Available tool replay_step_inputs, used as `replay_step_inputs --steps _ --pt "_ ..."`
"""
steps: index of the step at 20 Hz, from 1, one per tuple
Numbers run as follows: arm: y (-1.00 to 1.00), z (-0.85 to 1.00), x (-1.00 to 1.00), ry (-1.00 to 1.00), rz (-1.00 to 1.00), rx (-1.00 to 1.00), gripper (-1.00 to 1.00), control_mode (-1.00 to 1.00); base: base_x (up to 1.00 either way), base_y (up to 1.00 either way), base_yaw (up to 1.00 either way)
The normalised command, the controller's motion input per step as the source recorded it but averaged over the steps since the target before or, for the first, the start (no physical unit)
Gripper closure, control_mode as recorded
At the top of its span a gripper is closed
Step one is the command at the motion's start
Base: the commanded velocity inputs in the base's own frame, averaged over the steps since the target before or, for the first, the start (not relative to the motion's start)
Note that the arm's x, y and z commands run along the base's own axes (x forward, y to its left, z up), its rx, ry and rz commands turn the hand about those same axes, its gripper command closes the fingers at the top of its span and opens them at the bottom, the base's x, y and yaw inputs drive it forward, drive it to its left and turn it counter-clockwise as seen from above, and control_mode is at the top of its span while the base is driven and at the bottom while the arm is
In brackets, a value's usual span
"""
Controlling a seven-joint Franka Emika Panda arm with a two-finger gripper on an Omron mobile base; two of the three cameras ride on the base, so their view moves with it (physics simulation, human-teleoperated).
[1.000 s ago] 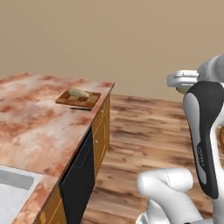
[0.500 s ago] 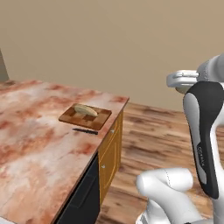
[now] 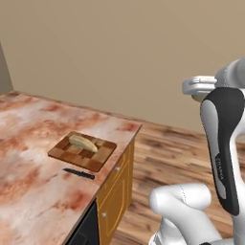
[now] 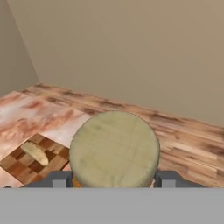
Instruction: Retrieve the sausage and cheese from the fridge and place them on the cutting board on the counter.
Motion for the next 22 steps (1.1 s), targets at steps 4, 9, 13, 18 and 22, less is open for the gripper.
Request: replay_step_inputs --steps 4,9,13,18,22 --pt "0.00 0.00 0.00 0.00 0.00 0.00 1.00 1.00 0.26 0.00 0.00" --pt "0.17 -0.38 0.38 0.18 0.35 0.00 1.00 -1.00 0.08 0.00 0.00" --pt "0.31 -0.59 0.63 0.36 0.58 -0.04 1.00 -1.00 0.00 0.00 0.00" --pt "0.93 -0.60 0.71 0.34 0.22 -0.20 1.00 -1.00 0.00 0.00 0.00" --pt "0.97 -0.67 0.76 0.19 0.07 -0.25 1.00 -1.00 0.00 0.00 0.00"
